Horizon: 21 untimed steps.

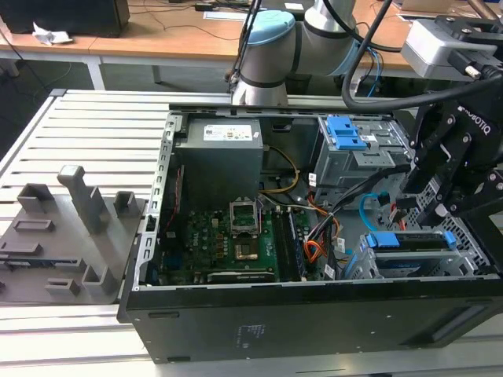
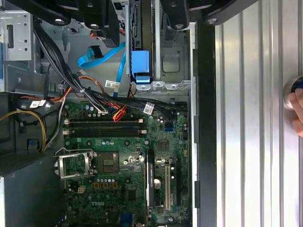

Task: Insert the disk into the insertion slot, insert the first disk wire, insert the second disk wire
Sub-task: 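Insert the disk into the insertion slot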

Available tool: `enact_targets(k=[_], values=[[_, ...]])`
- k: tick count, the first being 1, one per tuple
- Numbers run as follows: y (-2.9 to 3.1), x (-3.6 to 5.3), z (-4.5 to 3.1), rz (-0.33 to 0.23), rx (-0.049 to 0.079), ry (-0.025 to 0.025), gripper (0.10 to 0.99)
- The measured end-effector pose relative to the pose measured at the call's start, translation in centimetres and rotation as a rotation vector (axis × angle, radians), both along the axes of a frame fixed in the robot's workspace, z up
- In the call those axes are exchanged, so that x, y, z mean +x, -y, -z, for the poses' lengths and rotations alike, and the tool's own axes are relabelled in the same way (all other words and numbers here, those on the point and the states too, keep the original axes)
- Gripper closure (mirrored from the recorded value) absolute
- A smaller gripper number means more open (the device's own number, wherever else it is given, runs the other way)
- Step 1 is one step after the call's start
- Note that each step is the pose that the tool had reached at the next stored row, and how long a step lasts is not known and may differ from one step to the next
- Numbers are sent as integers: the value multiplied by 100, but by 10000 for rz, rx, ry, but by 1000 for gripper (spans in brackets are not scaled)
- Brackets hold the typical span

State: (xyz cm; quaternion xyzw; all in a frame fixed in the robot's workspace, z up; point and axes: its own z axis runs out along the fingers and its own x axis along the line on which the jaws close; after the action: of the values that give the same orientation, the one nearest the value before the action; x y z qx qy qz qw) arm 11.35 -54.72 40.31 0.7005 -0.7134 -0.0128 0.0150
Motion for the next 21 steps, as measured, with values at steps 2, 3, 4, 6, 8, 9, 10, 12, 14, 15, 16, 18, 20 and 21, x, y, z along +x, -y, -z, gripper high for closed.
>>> enact_targets(k=[2,3,4,6,8,9,10,12,14,15,16,18,20,21], values=[[0,0,1,0,1,0,608],[0,0,1,-1,0,0,671],[0,0,1,-1,0,0,733],[0,0,2,0,1,0,855],[0,0,2,0,1,0,980],[0,0,2,-1,0,0,980],[0,0,2,-1,1,0,980],[0,0,3,0,0,0,980],[0,2,3,0,2,0,980],[0,17,4,-1,3,0,980],[0,43,3,0,1,0,980],[-1,96,3,-1,1,-1,980],[-1,133,3,-1,-1,-3,980],[-2,134,6,0,1,-3,980]])
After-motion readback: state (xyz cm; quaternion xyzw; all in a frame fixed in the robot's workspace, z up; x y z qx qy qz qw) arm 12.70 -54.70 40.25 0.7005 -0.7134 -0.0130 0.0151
